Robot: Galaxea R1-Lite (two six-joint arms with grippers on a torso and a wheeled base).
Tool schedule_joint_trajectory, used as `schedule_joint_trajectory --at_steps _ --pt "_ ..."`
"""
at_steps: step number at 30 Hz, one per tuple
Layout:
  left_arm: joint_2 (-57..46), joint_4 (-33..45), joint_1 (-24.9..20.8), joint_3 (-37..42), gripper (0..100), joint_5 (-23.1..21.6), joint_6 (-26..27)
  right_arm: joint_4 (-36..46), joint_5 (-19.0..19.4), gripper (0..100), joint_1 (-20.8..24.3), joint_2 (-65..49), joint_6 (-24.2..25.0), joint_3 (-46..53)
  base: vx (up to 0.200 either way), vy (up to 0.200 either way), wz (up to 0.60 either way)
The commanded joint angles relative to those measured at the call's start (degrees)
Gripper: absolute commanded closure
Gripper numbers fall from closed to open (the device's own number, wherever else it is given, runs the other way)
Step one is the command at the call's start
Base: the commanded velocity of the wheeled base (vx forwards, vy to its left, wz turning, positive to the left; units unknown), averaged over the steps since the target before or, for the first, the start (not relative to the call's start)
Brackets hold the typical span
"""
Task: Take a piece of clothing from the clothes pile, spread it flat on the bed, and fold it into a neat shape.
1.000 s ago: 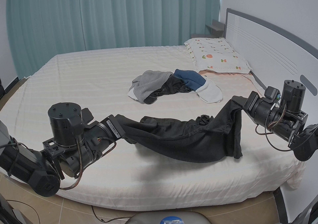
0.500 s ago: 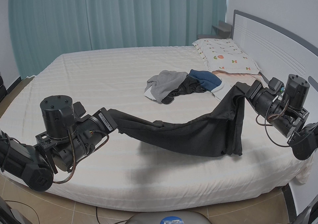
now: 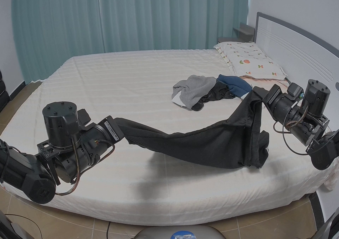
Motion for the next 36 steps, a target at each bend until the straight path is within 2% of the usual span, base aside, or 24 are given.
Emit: schedule_joint_trajectory --at_steps 1,36 --pt "-0.16 -0.06 0.00 0.39 100 0.04 0.30 0.31 0.01 100 -0.01 0.22 -0.15 0.02 0.000 0.200 0.00" --pt "0.28 0.29 0.00 0.65 100 -0.14 0.57 -0.30 0.19 100 -0.10 1.80 -1.21 -0.15 0.000 0.200 0.00"
